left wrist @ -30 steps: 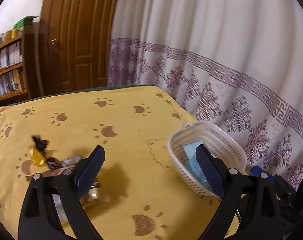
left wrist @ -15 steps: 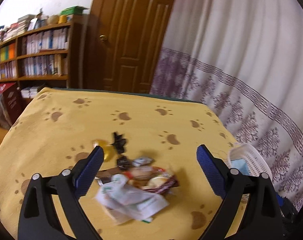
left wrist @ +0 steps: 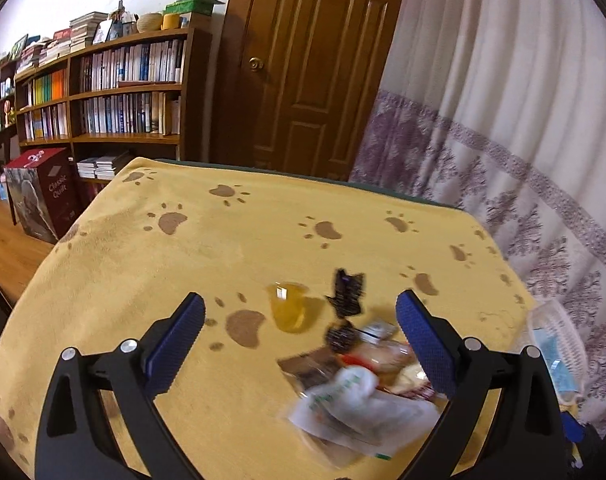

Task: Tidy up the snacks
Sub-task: 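Grasp the yellow jelly cup with the left tool while the right tool approaches the chocolate bag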

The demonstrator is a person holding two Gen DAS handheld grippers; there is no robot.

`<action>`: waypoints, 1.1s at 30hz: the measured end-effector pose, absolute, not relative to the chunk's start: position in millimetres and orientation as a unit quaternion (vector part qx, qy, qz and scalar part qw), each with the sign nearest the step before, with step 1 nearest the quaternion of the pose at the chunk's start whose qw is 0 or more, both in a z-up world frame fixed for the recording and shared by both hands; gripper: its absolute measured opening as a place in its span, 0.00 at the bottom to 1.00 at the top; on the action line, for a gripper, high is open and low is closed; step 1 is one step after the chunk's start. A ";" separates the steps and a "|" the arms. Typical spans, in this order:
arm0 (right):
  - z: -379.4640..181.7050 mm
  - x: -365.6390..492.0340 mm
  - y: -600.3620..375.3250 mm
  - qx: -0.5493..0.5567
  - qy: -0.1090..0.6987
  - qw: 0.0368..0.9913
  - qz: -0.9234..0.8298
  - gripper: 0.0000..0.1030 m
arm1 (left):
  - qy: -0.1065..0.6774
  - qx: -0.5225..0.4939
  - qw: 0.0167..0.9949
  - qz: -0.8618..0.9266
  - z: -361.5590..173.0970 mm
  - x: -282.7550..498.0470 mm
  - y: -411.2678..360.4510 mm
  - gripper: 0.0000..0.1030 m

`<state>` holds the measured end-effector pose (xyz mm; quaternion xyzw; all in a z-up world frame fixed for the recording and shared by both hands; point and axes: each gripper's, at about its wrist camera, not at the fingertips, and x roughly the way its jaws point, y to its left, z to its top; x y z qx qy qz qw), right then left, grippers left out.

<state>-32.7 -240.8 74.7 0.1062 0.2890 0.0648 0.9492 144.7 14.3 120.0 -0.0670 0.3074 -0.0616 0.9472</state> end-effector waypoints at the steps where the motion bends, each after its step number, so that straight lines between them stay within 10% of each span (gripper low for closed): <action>1: 74.6 -32.4 -239.9 0.105 0.290 0.949 0.066 0.62 | 0.312 -0.063 0.946 -0.058 117.2 151.1 15.1 0.93; 19: 60.7 -18.5 -238.5 0.103 0.314 0.941 0.066 0.62 | 0.419 -0.006 0.906 -0.065 40.7 237.0 3.3 0.72; 33: 54.9 -0.5 -217.9 0.091 0.341 0.933 0.075 0.62 | 0.420 -0.059 0.902 -0.085 27.7 250.6 19.3 0.33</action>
